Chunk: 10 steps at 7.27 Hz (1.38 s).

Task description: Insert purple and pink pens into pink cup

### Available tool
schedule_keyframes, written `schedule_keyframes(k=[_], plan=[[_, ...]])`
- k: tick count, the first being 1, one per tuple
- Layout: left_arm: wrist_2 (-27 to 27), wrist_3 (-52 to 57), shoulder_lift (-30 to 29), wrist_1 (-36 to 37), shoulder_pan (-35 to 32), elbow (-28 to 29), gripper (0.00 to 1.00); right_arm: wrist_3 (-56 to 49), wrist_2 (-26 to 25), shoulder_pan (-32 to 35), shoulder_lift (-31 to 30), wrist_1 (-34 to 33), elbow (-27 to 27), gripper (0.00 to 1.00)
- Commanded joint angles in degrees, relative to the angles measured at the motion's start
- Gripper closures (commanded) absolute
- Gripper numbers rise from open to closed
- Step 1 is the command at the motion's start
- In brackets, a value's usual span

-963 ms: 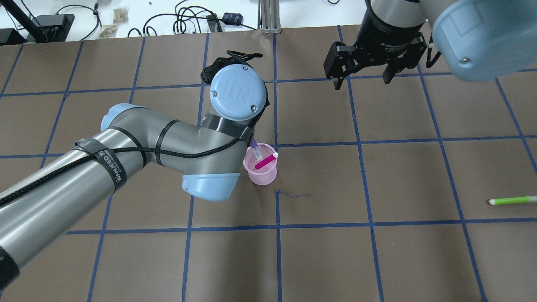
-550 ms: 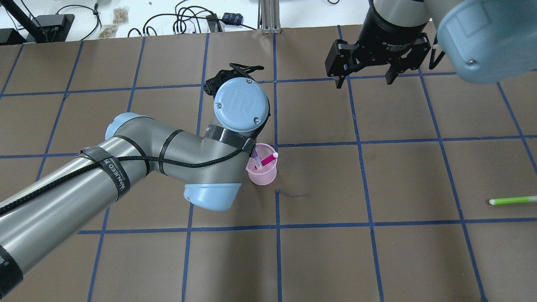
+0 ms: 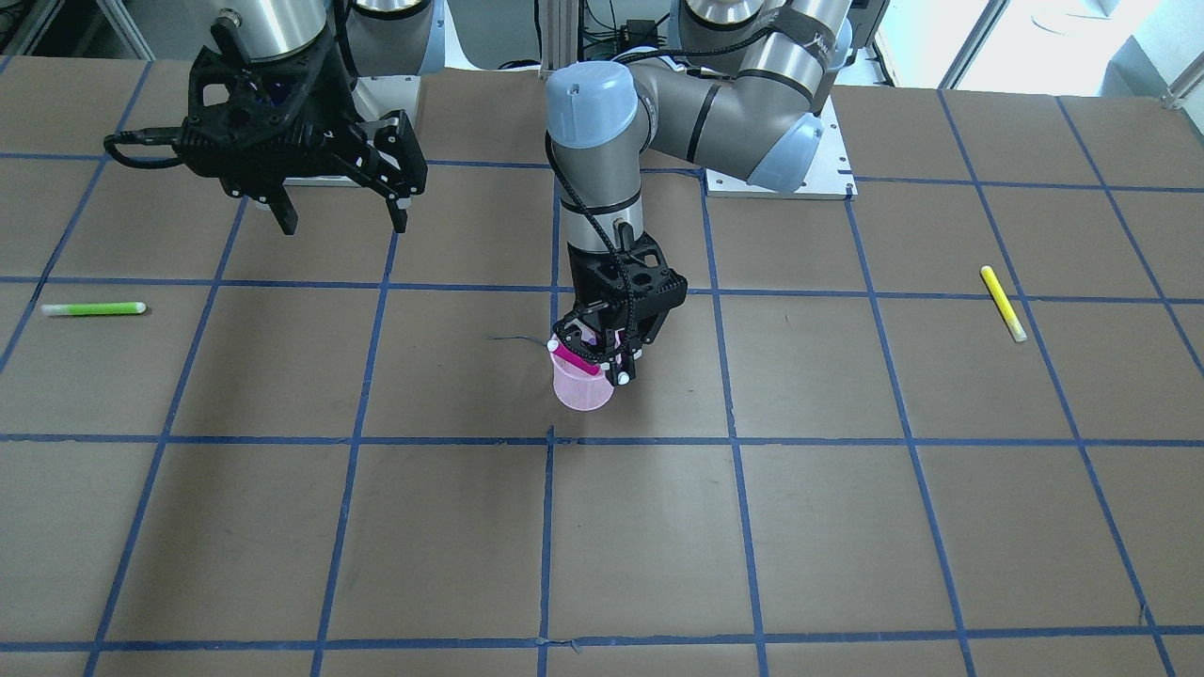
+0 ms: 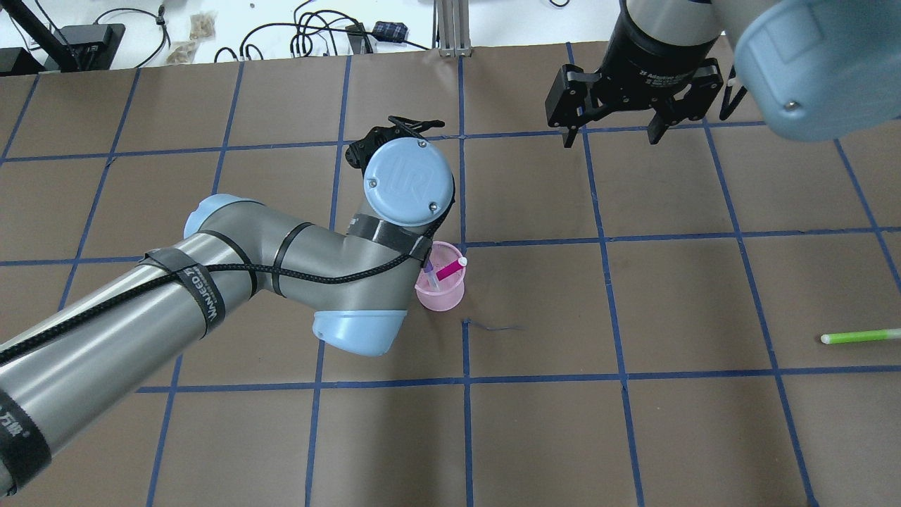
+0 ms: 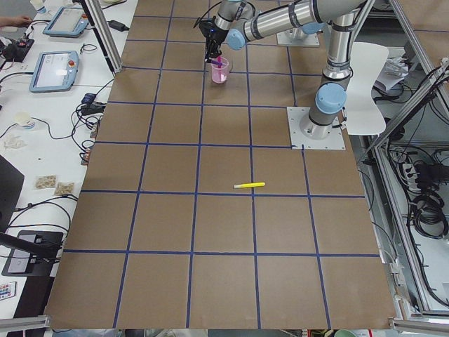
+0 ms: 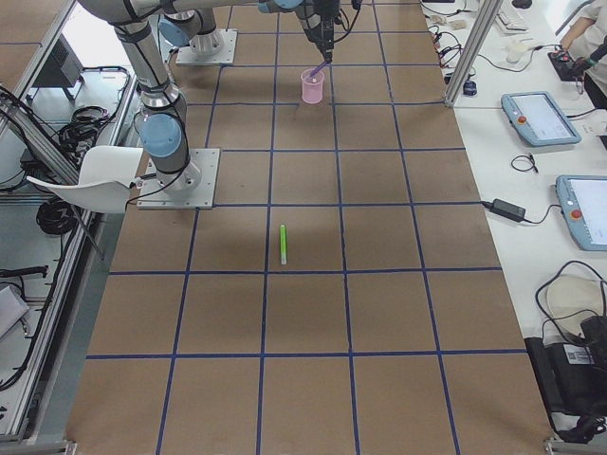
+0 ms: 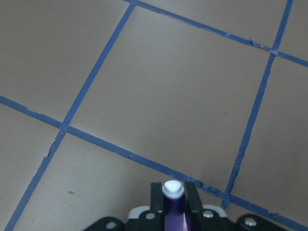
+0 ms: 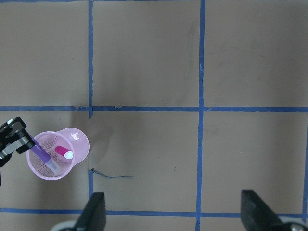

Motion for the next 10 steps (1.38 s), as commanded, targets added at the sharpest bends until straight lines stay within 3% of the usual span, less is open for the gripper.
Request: schedule_keyframes(k=[1,2,3,6,8,10], plan=[[-0.09,0.0,-0.3,0.04,-0.01,0.39,0.68,-0.66,-0.45,-1.89,0.01,-0.06,-0.07,0.0],[-0.08,0.08,-0.39,0.04,-0.01,0.57,0.14,-0.58,-0.28,-3.03,-0.16,0.54,0.02,0.0],[0.0,0.0,-0.56,0.04,-0.01,0.75,0.0,-0.58,-0.28,-3.22,-0.16,0.46,0.02,0.0],[-0.44,1.66,1.09,0.06,1.3,5.2,0.0,-0.67,-0.28,-3.22,-0.16,0.46,0.02,0.0],[-7.69,10.67,2.33,-18.49,7.25,14.41,0.0,-0.58,-0.19,-3.13,-0.25,0.46,0.02,0.0],[-7.99,20.84,4.61,-35.04,14.46,21.11,0.0,-0.58,-0.19,-3.13,-0.25,0.55,0.02,0.0]])
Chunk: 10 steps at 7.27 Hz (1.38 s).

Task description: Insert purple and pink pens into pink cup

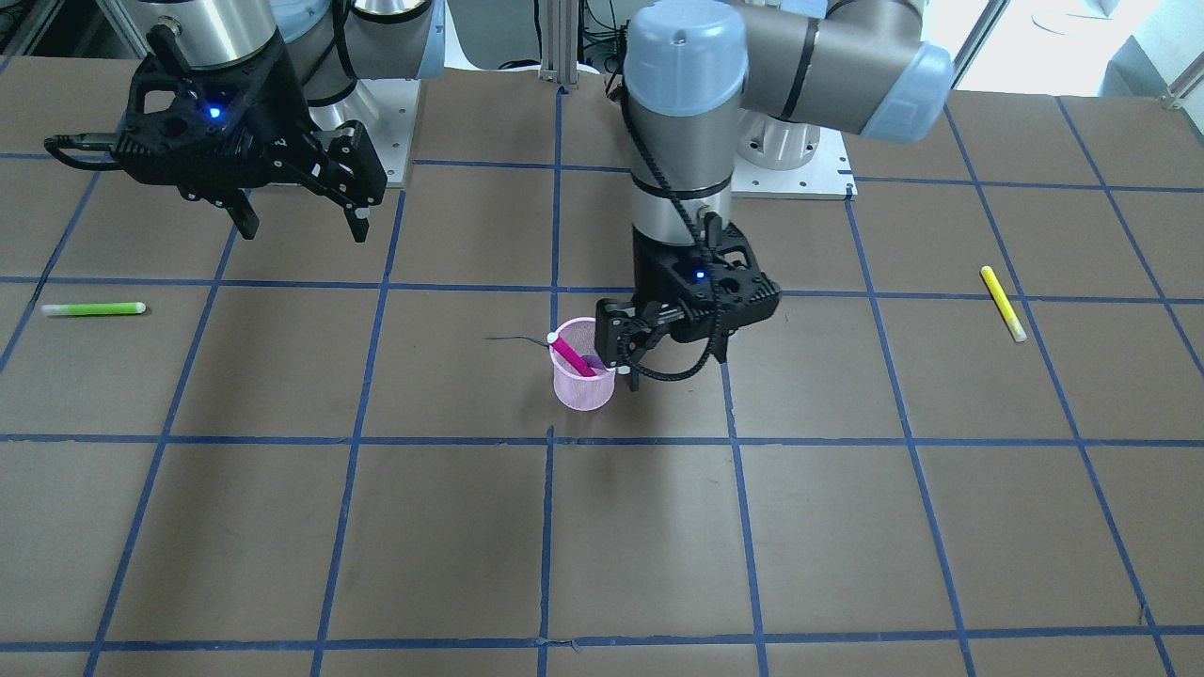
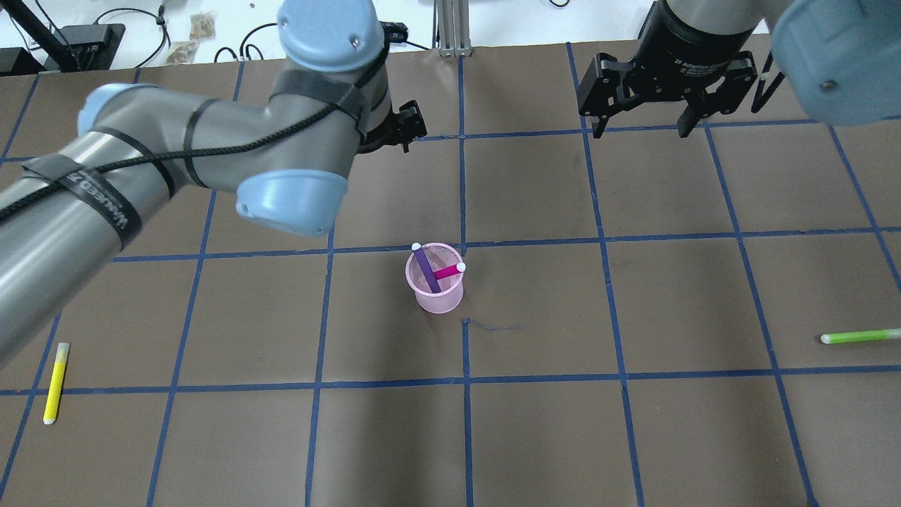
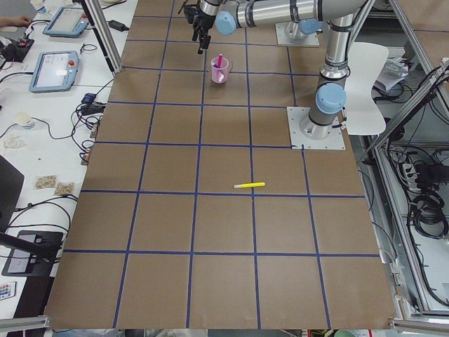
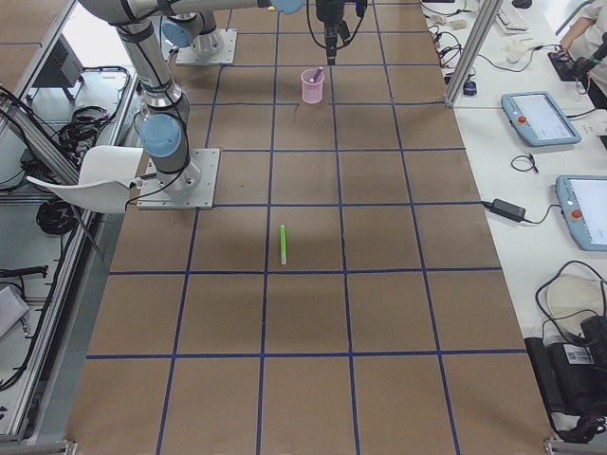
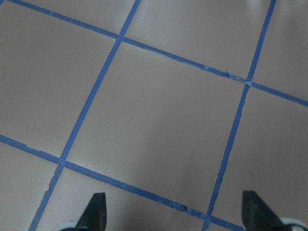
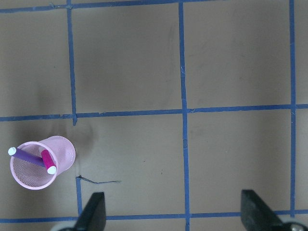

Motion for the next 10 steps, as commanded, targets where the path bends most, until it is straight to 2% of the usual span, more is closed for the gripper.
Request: schedule_keyframes(k=[1,2,3,4,5,7,10], plan=[[-3.15,13.05,3.22,-12.78,8.4,4.93,0.0,0.0,0.09,0.01,0.08,-0.02,0.0,0.0],[-5.35,20.68,4.72,-14.8,11.49,4.85,0.0,0.0,0.01,0.01,0.0,-0.02,0.0,0.0],[-6.67,23.62,5.78,-20.39,13.34,5.03,0.0,0.0,0.09,0.01,0.08,0.07,0.0,0.0],[-7.03,23.91,7.0,-21.32,14.93,4.77,0.0,0.0,0.1,0.01,0.0,0.07,0.0,0.0],[-7.04,24.09,7.19,-26.11,16.51,3.63,0.0,-0.08,0.1,0.01,0.08,0.07,0.0,0.0],[-8.35,32.83,10.43,-27.21,16.79,3.01,0.0,-0.08,0.1,0.01,0.08,0.07,0.0,0.0],[-8.18,33.32,15.27,-27.74,16.79,-1.11,0.0,0.0,0.36,-0.08,0.17,0.16,0.0,0.0]])
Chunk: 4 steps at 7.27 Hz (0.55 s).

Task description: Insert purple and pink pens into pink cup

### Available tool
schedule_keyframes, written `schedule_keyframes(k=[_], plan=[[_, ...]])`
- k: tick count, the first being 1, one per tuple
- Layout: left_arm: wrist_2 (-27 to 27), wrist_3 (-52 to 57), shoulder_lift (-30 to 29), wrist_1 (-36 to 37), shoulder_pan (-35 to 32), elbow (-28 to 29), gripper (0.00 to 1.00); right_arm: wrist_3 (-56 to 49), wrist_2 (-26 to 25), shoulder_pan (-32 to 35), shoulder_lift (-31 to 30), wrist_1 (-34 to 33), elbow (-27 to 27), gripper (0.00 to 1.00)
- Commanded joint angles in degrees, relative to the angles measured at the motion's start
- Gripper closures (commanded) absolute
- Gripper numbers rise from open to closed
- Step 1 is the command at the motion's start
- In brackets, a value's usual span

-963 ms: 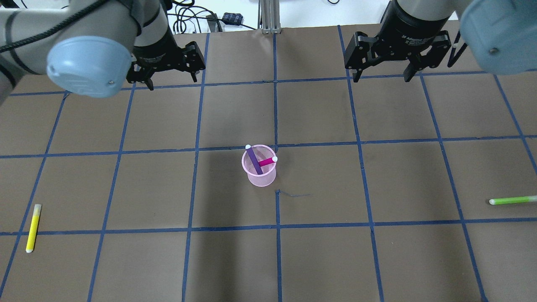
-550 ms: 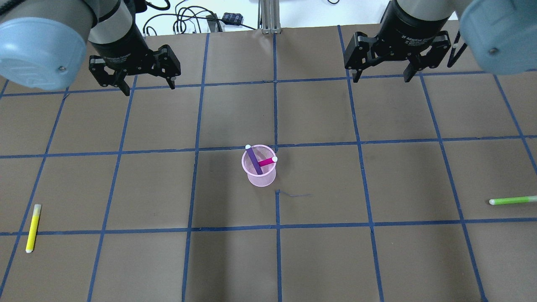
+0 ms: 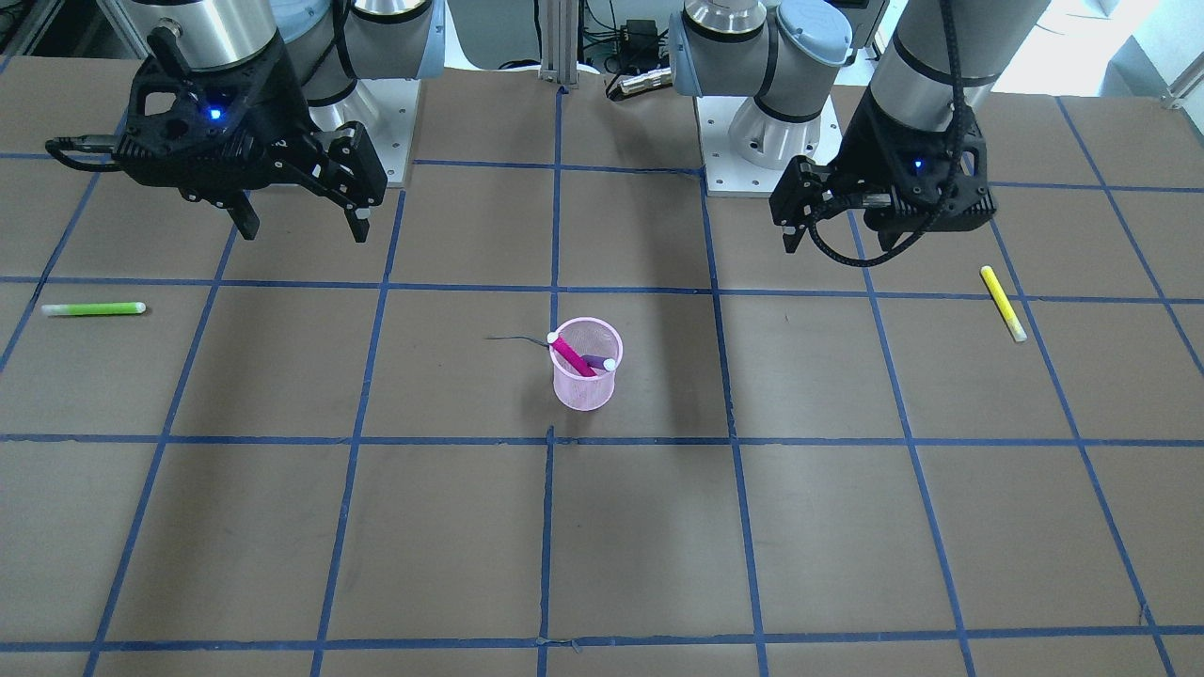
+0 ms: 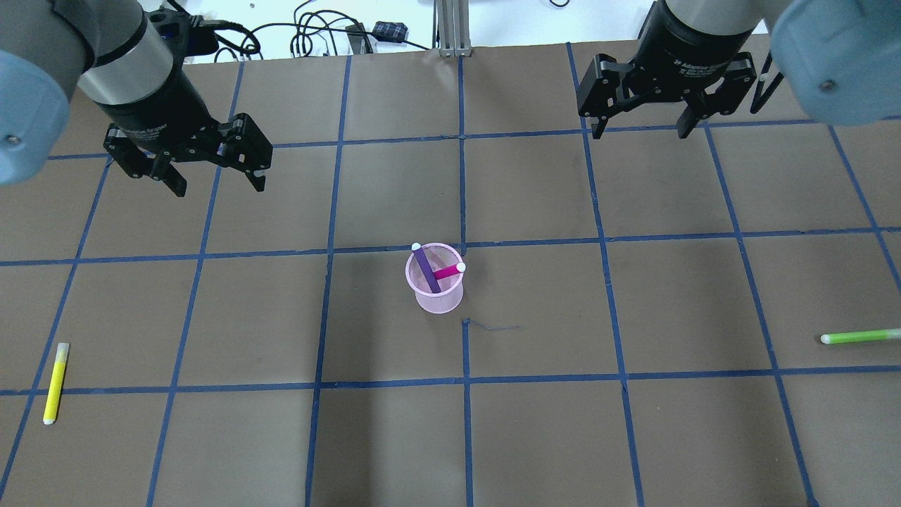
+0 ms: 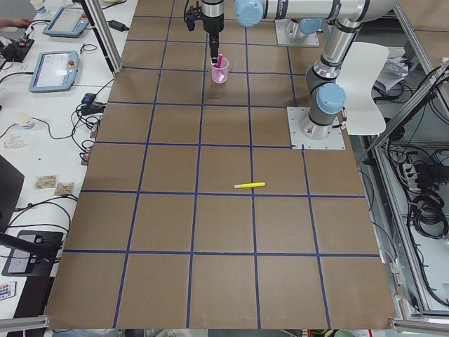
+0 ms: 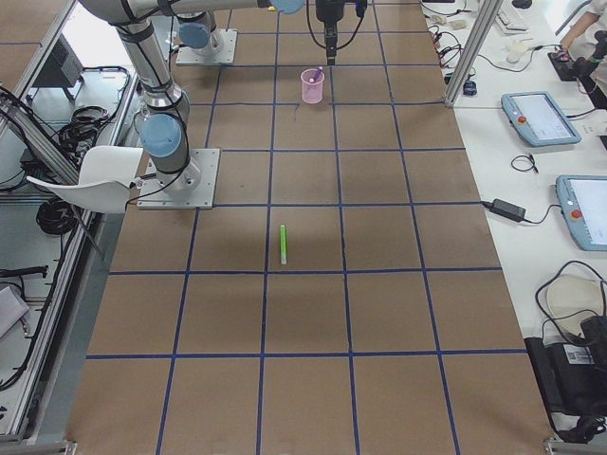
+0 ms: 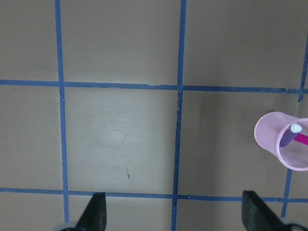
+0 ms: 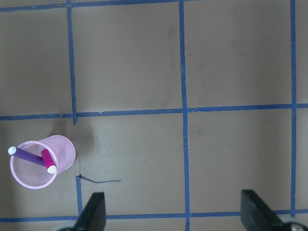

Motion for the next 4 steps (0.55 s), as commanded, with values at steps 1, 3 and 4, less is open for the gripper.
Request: schedule_keyframes(k=[1,3,4], plan=[[0.27,0.66,2.17,0.46,0.03,-2.58,0.0,0.07,0.38,-0.04,0.15,0.03,0.0,0.0],[0.19,0.31,2.18,0.47,0.29,-2.59,0.0,-0.02,0.47,-0.04,0.33,-0.05,0.0,0.0],[0.1,0.04,2.18,0.47,0.29,-2.59,0.0,-0.02,0.38,-0.04,0.24,-0.14,0.44,0.0]])
